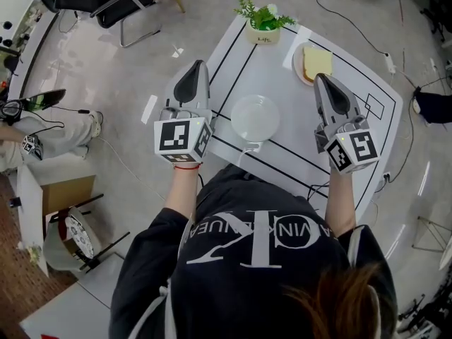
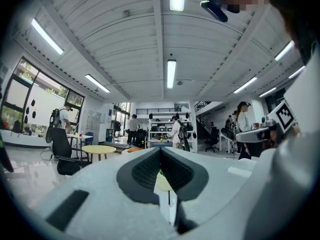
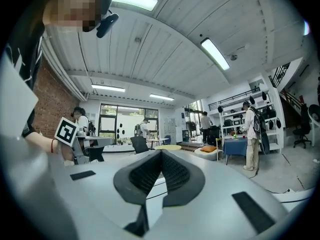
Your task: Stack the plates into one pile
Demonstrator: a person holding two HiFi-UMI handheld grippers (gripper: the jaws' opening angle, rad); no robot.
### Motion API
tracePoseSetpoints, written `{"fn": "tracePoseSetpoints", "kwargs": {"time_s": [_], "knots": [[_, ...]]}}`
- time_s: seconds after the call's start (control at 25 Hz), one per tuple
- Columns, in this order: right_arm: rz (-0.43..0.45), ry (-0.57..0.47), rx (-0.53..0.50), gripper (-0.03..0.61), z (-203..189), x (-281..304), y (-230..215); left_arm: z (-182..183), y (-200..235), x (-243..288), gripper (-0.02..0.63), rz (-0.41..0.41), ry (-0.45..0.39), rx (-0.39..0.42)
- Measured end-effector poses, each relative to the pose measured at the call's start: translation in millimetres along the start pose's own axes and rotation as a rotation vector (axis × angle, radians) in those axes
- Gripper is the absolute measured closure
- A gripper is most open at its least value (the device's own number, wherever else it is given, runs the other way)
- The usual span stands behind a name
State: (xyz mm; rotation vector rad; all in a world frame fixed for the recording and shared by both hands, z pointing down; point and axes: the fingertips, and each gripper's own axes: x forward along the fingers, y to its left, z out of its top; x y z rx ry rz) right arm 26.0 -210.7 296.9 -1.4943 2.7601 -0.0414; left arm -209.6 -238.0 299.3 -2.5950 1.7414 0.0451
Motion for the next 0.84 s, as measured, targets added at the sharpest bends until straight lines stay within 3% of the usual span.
{"fn": "tracePoseSetpoints", "kwargs": {"time_s": [0.84], "knots": [[-0.028,-0.001,0.042,0.578,-6.1,-2.0,-4.9,-3.3,-1.9,4.6,0.604,-0.010,0.017,-0.010]]}}
